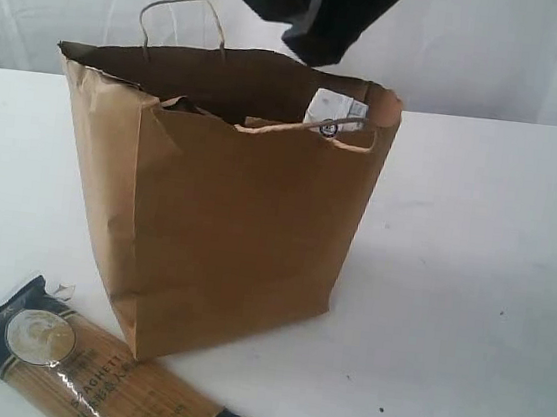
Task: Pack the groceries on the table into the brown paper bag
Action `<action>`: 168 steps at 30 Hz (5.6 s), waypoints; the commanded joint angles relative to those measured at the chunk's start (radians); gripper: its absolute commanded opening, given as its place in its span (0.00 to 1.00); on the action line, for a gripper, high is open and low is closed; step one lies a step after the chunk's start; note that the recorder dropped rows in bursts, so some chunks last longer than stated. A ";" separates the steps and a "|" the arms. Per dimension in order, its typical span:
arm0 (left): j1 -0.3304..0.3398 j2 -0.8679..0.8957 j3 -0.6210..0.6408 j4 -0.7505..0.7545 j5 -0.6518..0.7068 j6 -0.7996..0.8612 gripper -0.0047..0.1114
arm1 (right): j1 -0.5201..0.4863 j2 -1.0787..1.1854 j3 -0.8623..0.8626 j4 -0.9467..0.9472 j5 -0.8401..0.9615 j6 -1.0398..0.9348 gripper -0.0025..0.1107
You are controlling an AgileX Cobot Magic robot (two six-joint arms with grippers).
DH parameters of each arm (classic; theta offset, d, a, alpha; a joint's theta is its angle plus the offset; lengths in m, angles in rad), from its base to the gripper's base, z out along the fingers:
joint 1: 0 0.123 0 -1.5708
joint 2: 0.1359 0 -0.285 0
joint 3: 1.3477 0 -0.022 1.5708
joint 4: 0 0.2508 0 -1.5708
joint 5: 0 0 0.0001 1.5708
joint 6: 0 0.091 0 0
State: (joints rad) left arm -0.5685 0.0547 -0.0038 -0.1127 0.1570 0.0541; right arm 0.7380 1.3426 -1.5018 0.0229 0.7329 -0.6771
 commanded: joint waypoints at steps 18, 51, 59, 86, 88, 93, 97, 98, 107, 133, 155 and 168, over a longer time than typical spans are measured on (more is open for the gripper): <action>-0.003 -0.008 0.004 -0.006 0.000 -0.005 0.04 | 0.393 -0.043 -0.003 0.007 0.141 0.018 0.62; -0.003 -0.008 0.004 -0.006 0.000 -0.005 0.04 | 0.434 0.301 0.431 0.201 -0.049 0.413 0.75; -0.003 -0.008 0.004 -0.006 0.000 -0.005 0.04 | 0.332 0.467 0.441 0.125 -0.156 0.421 0.75; -0.003 -0.008 0.004 -0.006 0.000 -0.005 0.04 | 0.317 0.590 0.445 0.190 0.022 0.375 0.02; -0.003 -0.008 0.004 -0.006 0.000 -0.005 0.04 | 0.330 0.590 0.447 0.190 0.062 0.328 0.02; -0.003 -0.008 0.004 -0.006 0.000 -0.005 0.04 | 0.337 0.536 0.562 0.199 0.062 0.441 0.02; -0.003 -0.008 0.004 -0.006 0.000 -0.005 0.04 | 0.299 0.439 0.688 0.208 0.004 0.604 0.02; -0.003 -0.008 0.004 -0.006 0.000 -0.005 0.04 | 0.288 0.402 0.740 0.210 0.001 0.633 0.02; -0.003 -0.008 0.004 -0.006 0.000 -0.005 0.04 | 0.288 0.187 1.022 0.190 0.061 0.670 0.02; -0.003 -0.008 0.004 -0.006 0.000 -0.005 0.04 | 0.279 -0.143 1.216 0.289 -0.206 1.404 0.02; -0.003 -0.008 0.004 -0.006 0.000 -0.005 0.04 | -0.077 -0.175 1.065 -0.616 -0.073 2.016 0.02; -0.003 -0.008 0.004 -0.006 0.000 -0.005 0.04 | -0.347 -0.100 0.975 -0.663 -0.096 1.713 0.02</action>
State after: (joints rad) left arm -0.5685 0.0547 -0.0038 -0.1127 0.1570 0.0541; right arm 0.4278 1.2117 -0.5162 -0.6567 0.6883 1.1741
